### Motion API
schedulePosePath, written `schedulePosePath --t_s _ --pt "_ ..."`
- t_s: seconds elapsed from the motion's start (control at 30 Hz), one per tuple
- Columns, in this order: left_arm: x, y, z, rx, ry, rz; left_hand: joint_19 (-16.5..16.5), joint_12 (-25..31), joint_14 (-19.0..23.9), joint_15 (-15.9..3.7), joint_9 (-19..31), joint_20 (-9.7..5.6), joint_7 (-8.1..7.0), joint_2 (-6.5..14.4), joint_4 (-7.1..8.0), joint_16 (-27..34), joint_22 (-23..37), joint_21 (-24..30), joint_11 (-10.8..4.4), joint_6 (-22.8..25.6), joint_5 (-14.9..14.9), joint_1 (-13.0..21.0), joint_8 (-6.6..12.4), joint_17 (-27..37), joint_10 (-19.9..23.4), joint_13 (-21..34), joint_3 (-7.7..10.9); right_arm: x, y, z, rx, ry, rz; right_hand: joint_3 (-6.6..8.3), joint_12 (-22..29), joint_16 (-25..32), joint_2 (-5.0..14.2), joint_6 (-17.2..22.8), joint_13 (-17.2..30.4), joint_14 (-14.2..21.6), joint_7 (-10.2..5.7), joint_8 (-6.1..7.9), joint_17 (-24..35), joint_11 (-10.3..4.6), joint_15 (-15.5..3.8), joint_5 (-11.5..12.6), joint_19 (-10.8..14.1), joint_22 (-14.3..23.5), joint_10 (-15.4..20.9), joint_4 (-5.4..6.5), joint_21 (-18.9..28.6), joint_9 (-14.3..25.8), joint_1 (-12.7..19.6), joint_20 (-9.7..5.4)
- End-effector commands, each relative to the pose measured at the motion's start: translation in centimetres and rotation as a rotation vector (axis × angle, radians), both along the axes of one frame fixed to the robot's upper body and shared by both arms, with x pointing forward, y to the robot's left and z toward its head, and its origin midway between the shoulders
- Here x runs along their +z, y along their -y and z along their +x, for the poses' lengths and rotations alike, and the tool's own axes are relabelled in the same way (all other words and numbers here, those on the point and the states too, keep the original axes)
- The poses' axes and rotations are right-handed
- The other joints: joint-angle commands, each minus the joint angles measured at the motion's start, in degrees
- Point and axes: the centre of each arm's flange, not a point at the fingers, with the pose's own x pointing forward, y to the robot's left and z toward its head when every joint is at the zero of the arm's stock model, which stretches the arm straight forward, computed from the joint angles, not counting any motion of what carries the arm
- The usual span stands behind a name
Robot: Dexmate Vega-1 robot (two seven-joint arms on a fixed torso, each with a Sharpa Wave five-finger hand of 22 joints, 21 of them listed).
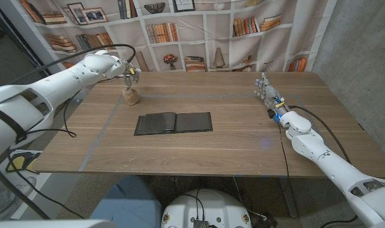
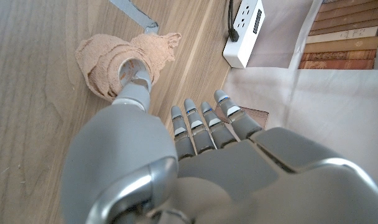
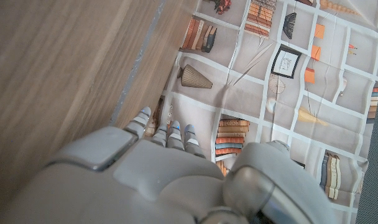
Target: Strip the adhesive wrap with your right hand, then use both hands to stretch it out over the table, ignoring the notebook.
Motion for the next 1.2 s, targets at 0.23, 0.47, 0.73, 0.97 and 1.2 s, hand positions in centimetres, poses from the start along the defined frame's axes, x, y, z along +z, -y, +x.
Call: schedulePosePath --t_s 0.23,0.47,0.73,0.97,1.2 --pt "-0.5 0.1 0.8 0.006 -0.023 0.002 0.31 -0.17 0.16 0.02 0.27 -0.15 -0.02 0.48 -0.07 0.06 0.07 0.56 0.51 0.86 -0.14 0.26 0.35 0.2 0.32 0.22 -0.26 0.3 -0.4 0.3 0.004 -0.008 -0.004 0.08 -0.21 -0.11 0.45 -0.15 0.24 -1.32 0.04 -0.02 0.1 -0.02 -0.49 0.06 0.17 0.16 -0.01 -0.17 -0.01 0.04 0.47 0.12" --pt "-1.0 0.1 1.0 0.006 -0.035 0.002 0.44 -0.13 0.25 0.01 0.32 0.02 0.33 0.58 -0.03 0.07 0.1 0.64 0.28 2.75 -0.19 0.35 0.91 0.19 0.63 0.24 -0.57 0.3 -0.4 0.3 0.001 -0.009 -0.006 0.11 -0.22 -0.12 0.48 -0.18 0.24 -1.32 0.03 -0.05 0.1 -0.06 -0.43 0.05 0.17 0.16 -0.01 -0.2 -0.01 0.05 0.5 0.09" --pt "-1.9 1.0 1.2 -0.011 -0.048 0.004 0.63 -0.03 0.57 0.03 0.36 0.09 0.3 0.6 -0.02 0.16 0.12 0.72 0.26 3.49 -0.22 0.4 1.05 0.17 0.99 0.26 -0.78 0.4 -0.6 0.5 0.011 -0.006 -0.01 0.11 -0.23 -0.13 0.47 -0.16 0.24 -1.34 0.05 -0.05 0.11 -0.19 -0.46 0.02 0.17 0.16 -0.04 -0.21 -0.01 0.05 0.46 0.06" --pt "-2.1 1.3 1.1 -0.013 -0.045 -0.008 0.77 -0.23 0.6 0.2 0.38 0.18 0.29 0.62 0.04 0.13 0.15 0.77 0.34 3.68 -0.26 0.36 0.98 0.18 0.62 0.27 -1.01 0.2 -0.4 0.4 0.006 -0.011 -0.007 0.13 -0.22 -0.11 0.48 -0.21 0.24 -1.32 0.02 -0.08 0.11 -0.1 -0.45 0.01 0.17 0.16 0.0 -0.21 -0.01 0.05 0.43 0.05" --pt "-1.8 1.5 0.5 -0.003 -0.043 -0.019 1.79 -0.27 2.67 0.31 0.41 1.28 0.51 0.95 0.3 0.88 0.21 1.18 0.41 3.95 -0.25 0.02 0.81 0.34 0.76 0.29 -1.3 0.1 -0.3 0.3 0.007 -0.009 -0.009 0.15 -0.23 -0.12 0.51 -0.1 0.25 -1.35 0.03 -0.04 0.12 -0.14 -0.46 -0.01 0.2 0.16 -0.04 -0.22 0.0 0.05 0.4 0.04"
